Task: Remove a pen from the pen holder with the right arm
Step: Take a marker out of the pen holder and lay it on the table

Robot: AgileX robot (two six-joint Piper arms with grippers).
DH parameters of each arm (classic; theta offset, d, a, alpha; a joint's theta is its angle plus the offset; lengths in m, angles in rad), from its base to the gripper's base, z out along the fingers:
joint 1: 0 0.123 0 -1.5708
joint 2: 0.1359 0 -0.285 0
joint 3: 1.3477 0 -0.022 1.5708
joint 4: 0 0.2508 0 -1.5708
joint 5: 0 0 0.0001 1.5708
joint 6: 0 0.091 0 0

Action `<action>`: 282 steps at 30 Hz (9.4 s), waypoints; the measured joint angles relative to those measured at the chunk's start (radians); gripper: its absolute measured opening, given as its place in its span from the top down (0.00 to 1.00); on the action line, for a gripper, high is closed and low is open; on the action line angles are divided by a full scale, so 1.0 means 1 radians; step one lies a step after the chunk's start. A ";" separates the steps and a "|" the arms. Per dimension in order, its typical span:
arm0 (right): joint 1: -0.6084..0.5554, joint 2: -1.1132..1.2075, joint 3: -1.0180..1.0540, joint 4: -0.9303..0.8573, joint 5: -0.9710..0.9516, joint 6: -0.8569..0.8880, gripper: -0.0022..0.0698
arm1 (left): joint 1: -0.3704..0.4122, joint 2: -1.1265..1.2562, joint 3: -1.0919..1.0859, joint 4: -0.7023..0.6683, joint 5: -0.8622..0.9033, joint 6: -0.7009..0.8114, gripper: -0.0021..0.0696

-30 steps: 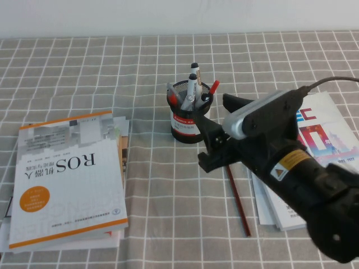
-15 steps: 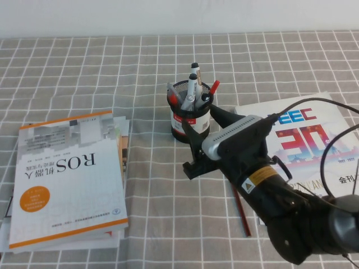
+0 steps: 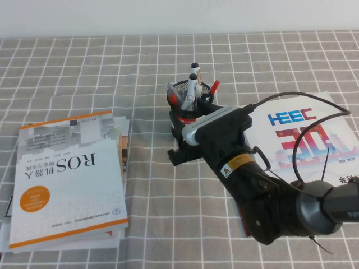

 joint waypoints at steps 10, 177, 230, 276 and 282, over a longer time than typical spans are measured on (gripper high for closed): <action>0.000 0.001 -0.009 0.042 0.000 -0.004 0.38 | 0.000 0.000 0.000 0.000 0.000 0.000 0.98; -0.230 -0.180 -0.589 -0.110 1.898 0.201 0.68 | 0.000 0.000 0.000 0.000 0.000 0.000 0.98; -0.809 -1.768 0.819 0.034 1.367 0.206 0.99 | 0.000 0.000 0.000 0.000 0.000 0.000 0.98; -0.789 -1.986 0.946 0.005 1.438 -0.001 0.99 | 0.000 0.000 0.000 0.000 0.000 0.000 0.98; -0.789 -1.986 0.946 0.005 1.438 -0.001 0.99 | 0.000 0.000 0.000 0.000 0.000 0.000 0.98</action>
